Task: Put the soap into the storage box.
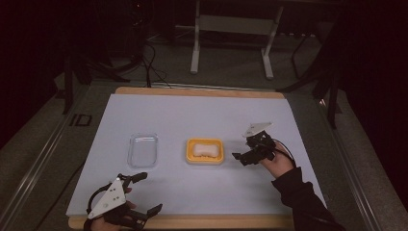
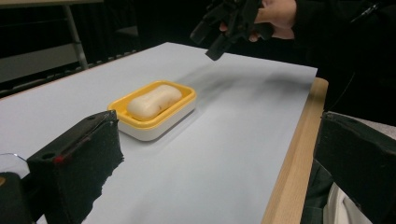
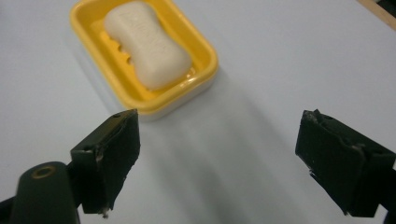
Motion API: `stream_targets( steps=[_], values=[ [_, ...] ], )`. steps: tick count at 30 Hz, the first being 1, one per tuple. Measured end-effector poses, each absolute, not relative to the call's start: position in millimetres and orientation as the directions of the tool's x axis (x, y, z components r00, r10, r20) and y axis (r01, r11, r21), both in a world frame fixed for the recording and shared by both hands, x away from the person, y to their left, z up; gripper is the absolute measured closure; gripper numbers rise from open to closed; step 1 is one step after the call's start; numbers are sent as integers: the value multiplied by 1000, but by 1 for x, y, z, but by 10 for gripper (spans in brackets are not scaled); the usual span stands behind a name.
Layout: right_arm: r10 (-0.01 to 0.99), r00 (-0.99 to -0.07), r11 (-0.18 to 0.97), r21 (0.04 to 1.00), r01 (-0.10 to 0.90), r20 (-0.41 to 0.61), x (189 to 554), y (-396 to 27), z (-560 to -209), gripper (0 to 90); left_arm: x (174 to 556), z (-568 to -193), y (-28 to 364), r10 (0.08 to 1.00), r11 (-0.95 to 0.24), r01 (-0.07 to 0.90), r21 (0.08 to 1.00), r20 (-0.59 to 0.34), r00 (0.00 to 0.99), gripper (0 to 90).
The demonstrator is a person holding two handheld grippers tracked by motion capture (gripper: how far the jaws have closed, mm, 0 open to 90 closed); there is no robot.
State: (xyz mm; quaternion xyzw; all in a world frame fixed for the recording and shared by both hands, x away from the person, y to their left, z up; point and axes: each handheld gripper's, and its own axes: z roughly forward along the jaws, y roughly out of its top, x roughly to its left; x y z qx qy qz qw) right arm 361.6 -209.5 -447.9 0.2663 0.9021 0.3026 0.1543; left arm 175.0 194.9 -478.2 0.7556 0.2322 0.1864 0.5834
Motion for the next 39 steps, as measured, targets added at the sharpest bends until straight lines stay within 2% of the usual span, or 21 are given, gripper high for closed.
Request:
stream_targets(
  steps=[7,27,39],
  values=[
    [592,-794,661,645,382,-137,344,-217,-455,138,175,-478,195,569,-211,134,968,10,822,12],
    [750,-653,483,764,427,-109,301,-252,-462,138,174,-477,195,565,-214,128,968,16,825,11],
    [805,-588,414,782,466,-76,282,-271,-465,139,174,-478,192,557,-224,136,965,12,831,11]
  ],
)
